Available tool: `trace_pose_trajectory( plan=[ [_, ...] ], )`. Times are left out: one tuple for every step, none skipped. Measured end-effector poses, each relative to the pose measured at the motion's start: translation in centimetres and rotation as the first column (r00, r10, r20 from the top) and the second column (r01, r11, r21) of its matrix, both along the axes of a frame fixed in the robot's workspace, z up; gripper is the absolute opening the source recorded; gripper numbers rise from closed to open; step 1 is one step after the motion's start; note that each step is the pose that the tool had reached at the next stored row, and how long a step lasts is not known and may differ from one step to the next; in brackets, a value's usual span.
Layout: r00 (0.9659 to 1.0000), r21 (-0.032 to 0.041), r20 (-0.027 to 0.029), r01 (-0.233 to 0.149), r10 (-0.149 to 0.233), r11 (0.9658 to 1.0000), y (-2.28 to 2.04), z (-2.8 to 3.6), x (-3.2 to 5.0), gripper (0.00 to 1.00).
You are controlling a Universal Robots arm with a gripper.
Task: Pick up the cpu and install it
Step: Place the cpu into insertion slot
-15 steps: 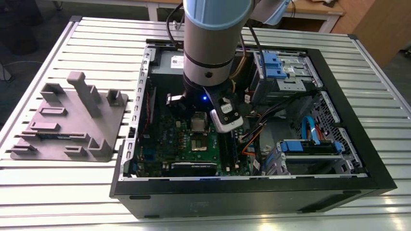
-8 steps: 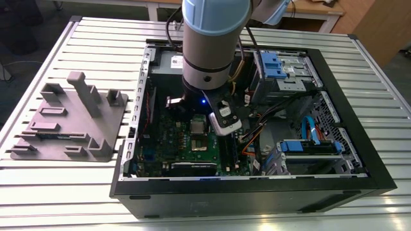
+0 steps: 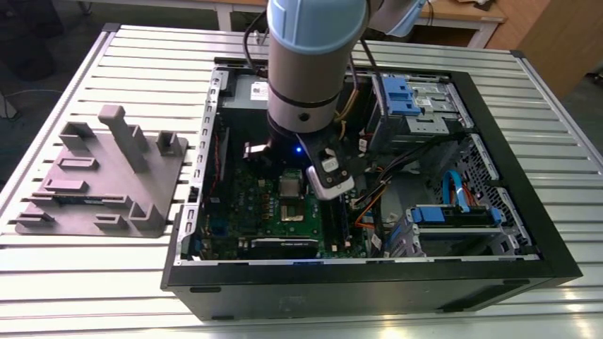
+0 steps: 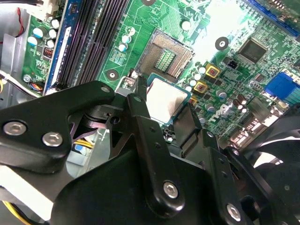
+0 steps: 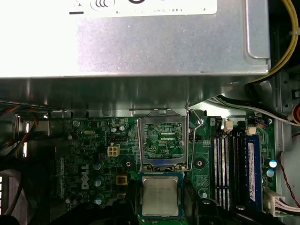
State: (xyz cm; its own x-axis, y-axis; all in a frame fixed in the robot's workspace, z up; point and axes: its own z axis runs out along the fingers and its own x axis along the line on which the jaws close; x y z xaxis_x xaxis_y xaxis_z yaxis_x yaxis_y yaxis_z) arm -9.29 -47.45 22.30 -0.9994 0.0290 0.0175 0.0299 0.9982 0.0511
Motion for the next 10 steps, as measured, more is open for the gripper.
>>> trace_pose_trajectory(
  plan=[
    [1.0000, -0.0001, 0.0000, 0.000, 0.000, 1.0000, 0.00, -0.06, 0.00, 0.47],
    [1.0000, -0.0003, -0.0001, 0.000, 0.000, 1.0000, -0.01, -0.13, -0.04, 0.47],
    [1.0000, -0.0002, 0.0000, 0.000, 0.000, 1.0000, -0.01, -0.21, -0.08, 0.47],
    [1.0000, -0.0003, -0.0001, 0.000, 0.000, 1.0000, -0.04, -0.29, -0.11, 0.47],
    [1.0000, -0.0003, -0.0001, 0.000, 0.000, 1.0000, -0.09, -0.37, -0.13, 0.47],
    [1.0000, -0.0002, -0.0001, 0.000, 0.000, 1.0000, -0.13, -0.45, -0.15, 0.47],
    [1.0000, -0.0003, -0.0002, 0.000, 0.000, 1.0000, -0.22, -0.50, -0.17, 0.47],
    [1.0000, -0.0001, -0.0001, 0.000, 0.000, 1.0000, -0.39, -0.57, -0.18, 0.47],
    [1.0000, -0.0001, -0.0001, 0.000, 0.000, 1.0000, -0.57, -0.62, -0.19, 0.47],
    [1.0000, -0.0001, -0.0001, 0.000, 0.000, 1.0000, -0.77, -0.68, -0.20, 0.47]
  ],
)
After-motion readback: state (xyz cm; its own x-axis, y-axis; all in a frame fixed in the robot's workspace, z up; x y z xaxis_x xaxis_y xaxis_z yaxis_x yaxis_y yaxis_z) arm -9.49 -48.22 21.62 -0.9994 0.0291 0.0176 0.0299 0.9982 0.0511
